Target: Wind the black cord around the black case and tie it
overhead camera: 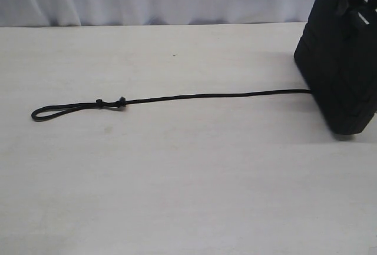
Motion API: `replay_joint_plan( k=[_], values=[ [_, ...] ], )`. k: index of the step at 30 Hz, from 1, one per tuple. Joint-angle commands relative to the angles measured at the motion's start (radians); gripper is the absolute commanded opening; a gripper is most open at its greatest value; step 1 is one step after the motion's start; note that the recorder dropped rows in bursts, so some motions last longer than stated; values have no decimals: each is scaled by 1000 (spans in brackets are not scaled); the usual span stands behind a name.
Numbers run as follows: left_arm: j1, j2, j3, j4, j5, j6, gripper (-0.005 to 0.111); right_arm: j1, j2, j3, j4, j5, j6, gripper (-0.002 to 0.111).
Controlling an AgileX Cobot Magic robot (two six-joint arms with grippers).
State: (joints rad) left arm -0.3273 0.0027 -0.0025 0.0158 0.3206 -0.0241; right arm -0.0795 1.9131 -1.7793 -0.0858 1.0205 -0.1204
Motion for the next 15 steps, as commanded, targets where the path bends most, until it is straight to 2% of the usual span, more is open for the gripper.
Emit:
replay_joint_plan(
  k=[1,15],
  values=[
    [2,-3,2,-1,-12,-6,0,-1,-9,-9,-12,-27,2,55],
    [2,-3,2,-1,-12,-6,0,-1,-7,-9,0,-43,2,55]
  ],
)
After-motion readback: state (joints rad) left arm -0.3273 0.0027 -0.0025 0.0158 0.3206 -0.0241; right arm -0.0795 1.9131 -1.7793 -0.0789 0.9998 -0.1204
